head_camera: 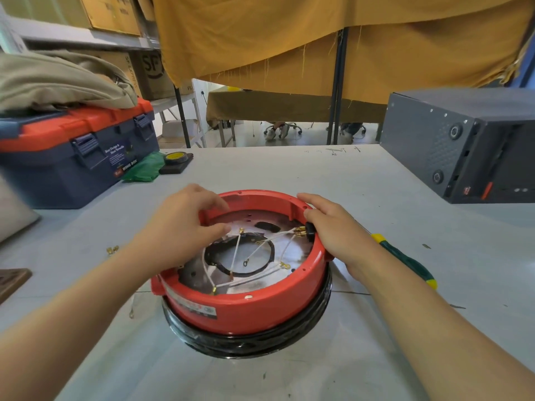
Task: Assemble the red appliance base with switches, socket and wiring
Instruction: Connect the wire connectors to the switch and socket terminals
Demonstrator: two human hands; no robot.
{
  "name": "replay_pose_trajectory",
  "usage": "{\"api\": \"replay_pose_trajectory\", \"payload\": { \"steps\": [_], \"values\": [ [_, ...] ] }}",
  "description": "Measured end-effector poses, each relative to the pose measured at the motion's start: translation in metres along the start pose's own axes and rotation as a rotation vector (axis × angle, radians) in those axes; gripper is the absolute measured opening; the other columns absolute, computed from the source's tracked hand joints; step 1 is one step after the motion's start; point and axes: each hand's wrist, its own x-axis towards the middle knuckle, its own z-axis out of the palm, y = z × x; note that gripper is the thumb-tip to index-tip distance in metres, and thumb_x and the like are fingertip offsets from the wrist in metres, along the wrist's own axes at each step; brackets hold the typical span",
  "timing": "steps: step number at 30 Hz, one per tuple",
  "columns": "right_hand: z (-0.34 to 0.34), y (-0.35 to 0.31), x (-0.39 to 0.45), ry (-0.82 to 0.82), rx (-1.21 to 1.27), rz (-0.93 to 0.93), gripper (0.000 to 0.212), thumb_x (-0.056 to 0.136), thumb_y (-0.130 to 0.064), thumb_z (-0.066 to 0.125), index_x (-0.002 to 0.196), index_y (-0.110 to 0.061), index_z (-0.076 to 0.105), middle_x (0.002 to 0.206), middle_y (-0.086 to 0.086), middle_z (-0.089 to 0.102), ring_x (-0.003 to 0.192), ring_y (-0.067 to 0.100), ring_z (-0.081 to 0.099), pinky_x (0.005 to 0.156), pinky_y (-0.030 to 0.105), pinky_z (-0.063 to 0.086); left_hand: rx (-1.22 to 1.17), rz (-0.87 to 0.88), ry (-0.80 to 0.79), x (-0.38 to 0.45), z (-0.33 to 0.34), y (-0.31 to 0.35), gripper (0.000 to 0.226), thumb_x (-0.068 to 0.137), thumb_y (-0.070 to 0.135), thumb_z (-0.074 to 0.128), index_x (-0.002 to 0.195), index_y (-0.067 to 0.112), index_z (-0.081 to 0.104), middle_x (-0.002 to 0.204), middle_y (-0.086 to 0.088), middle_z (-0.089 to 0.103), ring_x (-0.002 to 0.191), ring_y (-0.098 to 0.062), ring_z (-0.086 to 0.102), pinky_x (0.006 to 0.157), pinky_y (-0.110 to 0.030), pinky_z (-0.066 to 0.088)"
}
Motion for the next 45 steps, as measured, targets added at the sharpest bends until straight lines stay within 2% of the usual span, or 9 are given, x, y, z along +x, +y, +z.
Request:
{"api": "replay_pose_trajectory", "payload": {
  "steps": [4,8,15,20,26,32,37,41,45],
  "values": [
    [0.000,0.001,0.000,0.014,-0.047,-0.015,0.044,0.098,-0.016,0.034,0.138,-0.029,0.047,0.078,-0.019,0.045,0.062,0.004,0.048,0.055,0.019,0.035,0.101,-0.182,0.027,-0.016,-0.005,-0.019,0.036,0.081,0.028,0.068,0.115,0.021,0.059,0.118,-0.003,0.046,0.113,-0.022,0.044,0.091,-0.030,0.034],
    [-0.003,-0.003,-0.004,0.028,-0.027,-0.033,0.037,0.096,-0.014,0.037,0.115,-0.039,0.055,0.073,-0.010,0.058,0.052,0.008,0.049,0.049,0.019,0.038,0.083,-0.289,0.022,-0.020,-0.011,-0.027,0.039,0.085,0.028,0.063,0.120,0.015,0.059,0.119,-0.007,0.058,0.103,-0.023,0.057,0.085,-0.032,0.043],
    [-0.010,-0.004,-0.004,0.087,0.084,-0.016,0.013,0.090,-0.016,0.054,0.096,-0.025,0.062,0.100,-0.004,0.064,0.092,0.014,0.060,0.079,0.028,0.049,-0.098,-0.339,-0.035,-0.008,-0.012,-0.025,0.036,0.084,0.019,0.063,0.120,0.020,0.060,0.105,-0.003,0.065,0.085,-0.016,0.060,0.074,-0.029,0.051],
    [-0.017,-0.005,-0.003,0.084,0.105,-0.028,0.012,0.092,-0.021,0.057,0.102,-0.021,0.064,0.105,-0.002,0.064,0.091,0.008,0.058,0.074,0.019,0.042,-0.291,-0.281,-0.115,0.006,-0.008,-0.023,0.031,0.084,0.012,0.063,0.109,0.030,0.063,0.096,0.002,0.070,0.075,-0.004,0.064,0.056,-0.016,0.051],
    [-0.024,-0.010,-0.006,-0.041,0.118,-0.020,0.026,0.091,-0.020,0.061,0.117,-0.020,0.063,0.115,-0.005,0.066,0.108,0.009,0.061,0.101,0.028,0.043,-0.374,-0.119,-0.257,0.024,0.000,-0.009,0.035,0.085,0.000,0.056,0.104,0.029,0.063,0.105,0.004,0.069,0.096,-0.008,0.065,0.082,-0.028,0.054],
    [-0.027,-0.009,-0.005,-0.141,0.119,-0.014,0.036,0.088,-0.017,0.064,0.124,-0.022,0.059,0.121,-0.008,0.064,0.107,0.004,0.062,0.098,0.025,0.046,-0.360,0.057,-0.380,0.039,0.005,0.003,0.040,0.086,-0.009,0.051,0.114,0.019,0.059,0.117,0.009,0.063,0.110,-0.002,0.058,0.095,-0.020,0.046],
    [-0.024,-0.009,-0.005,-0.206,0.026,-0.035,0.034,0.089,-0.007,0.062,0.118,-0.023,0.060,0.107,-0.011,0.068,0.090,0.002,0.067,0.077,0.012,0.051,-0.300,0.142,-0.381,0.041,0.010,0.011,0.042,0.090,-0.002,0.052,0.125,0.022,0.054,0.124,0.013,0.058,0.111,0.007,0.053,0.096,-0.012,0.041],
    [-0.024,-0.009,-0.004,-0.110,-0.056,-0.047,0.032,0.087,0.003,0.055,0.110,-0.018,0.066,0.102,-0.003,0.071,0.095,0.013,0.066,0.082,0.021,0.052,-0.252,0.087,-0.359,0.032,0.008,0.003,0.038,0.090,0.021,0.060,0.126,0.030,0.051,0.123,0.013,0.056,0.110,-0.004,0.056,0.096,-0.023,0.044],
    [-0.021,-0.009,-0.004,-0.080,-0.081,-0.062,0.032,0.089,0.003,0.053,0.109,-0.018,0.066,0.103,-0.001,0.070,0.097,0.015,0.066,0.089,0.028,0.051,-0.313,-0.026,-0.368,0.021,0.004,-0.010,0.031,0.086,0.023,0.065,0.116,0.029,0.058,0.107,0.013,0.066,0.091,-0.001,0.063,0.085,-0.022,0.050]
  ]
}}
